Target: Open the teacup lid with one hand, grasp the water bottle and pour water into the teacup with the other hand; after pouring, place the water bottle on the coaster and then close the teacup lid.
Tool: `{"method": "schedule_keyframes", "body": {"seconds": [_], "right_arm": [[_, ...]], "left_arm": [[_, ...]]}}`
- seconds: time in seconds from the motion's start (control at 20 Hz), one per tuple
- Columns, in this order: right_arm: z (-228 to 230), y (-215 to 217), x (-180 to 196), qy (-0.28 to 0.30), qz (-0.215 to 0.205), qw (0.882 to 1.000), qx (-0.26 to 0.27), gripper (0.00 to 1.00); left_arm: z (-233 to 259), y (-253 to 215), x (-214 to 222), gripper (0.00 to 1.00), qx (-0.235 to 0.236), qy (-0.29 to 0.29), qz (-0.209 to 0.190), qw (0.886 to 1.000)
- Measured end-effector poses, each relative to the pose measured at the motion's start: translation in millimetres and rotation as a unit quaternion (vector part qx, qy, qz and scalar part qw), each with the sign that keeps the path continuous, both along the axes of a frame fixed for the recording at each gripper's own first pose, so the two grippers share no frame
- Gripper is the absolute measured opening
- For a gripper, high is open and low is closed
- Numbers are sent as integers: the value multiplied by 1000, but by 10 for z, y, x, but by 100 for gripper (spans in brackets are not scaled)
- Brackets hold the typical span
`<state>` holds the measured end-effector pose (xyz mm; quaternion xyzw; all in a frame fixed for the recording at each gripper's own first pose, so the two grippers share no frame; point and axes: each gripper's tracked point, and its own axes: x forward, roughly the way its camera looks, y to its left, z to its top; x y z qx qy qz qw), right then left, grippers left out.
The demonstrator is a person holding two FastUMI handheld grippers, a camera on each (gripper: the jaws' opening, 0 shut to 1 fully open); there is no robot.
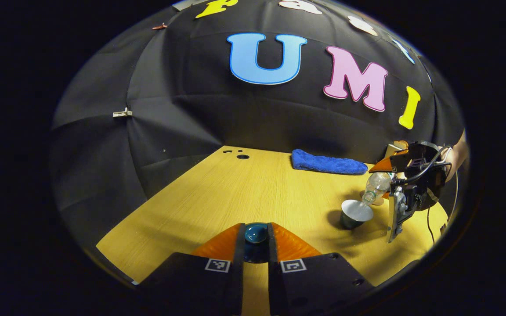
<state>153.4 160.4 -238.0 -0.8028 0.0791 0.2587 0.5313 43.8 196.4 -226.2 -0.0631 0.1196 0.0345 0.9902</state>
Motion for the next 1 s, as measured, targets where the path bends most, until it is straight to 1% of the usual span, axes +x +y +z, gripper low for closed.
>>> {"method": "schedule_keyframes", "body": {"seconds": [0.05, 0.1, 0.15, 0.25, 0.3, 0.35, 0.55, 0.75, 1.0], "right_arm": [[7, 2, 16, 0, 1, 1000, -2, 66], [16, 7, 15, -3, 2, 1000, -5, 66], [19, 17, 3, -2, 4, 1000, -6, 66], [27, 40, -19, -2, 13, 1000, -9, 66], [42, 62, -30, -4, 20, 1000, -12, 66], [43, 61, -30, -3, 23, 1000, -15, 66], [62, 62, -10, -4, 31, 999, -27, 66], [110, 76, 67, -9, 40, 998, -43, 66], [161, 67, 103, -14, 42, 998, -55, 66]], "left_arm": [[19, 13, 9, 27, 5, -3, 0, 1000], [23, 2, 12, 30, 6, -3, 0, 1000], [35, 3, 24, 27, 3, -3, -1, 1000], [34, -5, 23, 27, 1, -4, -2, 1000], [40, 2, 14, 24, 3, -4, 0, 1000], [57, 10, 24, 27, 1, -6, 2, 1000], [65, 9, 8, 27, -16, -7, 9, 1000], [100, 19, -7, 27, -18, -5, 13, 1000], [177, 40, -27, 27, -18, -11, 18, 1000]]}}
